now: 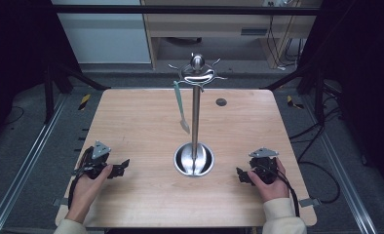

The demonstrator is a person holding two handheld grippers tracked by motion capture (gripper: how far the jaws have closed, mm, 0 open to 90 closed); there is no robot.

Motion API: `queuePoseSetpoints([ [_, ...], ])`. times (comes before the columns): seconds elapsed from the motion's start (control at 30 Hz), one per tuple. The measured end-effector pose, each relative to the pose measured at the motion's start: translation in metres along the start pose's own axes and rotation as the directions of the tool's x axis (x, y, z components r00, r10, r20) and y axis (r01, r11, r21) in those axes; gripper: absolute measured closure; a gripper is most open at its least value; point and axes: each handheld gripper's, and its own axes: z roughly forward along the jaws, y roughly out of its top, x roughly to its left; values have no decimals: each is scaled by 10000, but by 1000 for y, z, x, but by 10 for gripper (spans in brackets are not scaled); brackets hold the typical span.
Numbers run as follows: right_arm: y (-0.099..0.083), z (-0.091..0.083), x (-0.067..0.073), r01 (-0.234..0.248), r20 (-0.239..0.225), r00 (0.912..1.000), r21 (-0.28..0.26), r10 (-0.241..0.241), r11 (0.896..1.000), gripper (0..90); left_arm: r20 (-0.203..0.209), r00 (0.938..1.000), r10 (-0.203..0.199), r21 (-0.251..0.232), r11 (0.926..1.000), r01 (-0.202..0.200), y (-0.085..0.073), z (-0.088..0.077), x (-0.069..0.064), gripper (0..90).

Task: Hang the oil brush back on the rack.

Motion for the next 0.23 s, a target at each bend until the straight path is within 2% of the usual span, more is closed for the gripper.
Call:
queuePoseSetpoints([
  [0.07, 0, 0, 0, -6, -7, 10000, -48, 6, 10000, 77, -165, 9999, -11, 98, 10000, 12, -5, 2, 3, 61],
  [0.23, 1, -1, 1, 20, -42, 10000, -120, -21, 9999, 77, -96, 10000, -24, 177, 9998, 26, -9, -1, 6, 55],
])
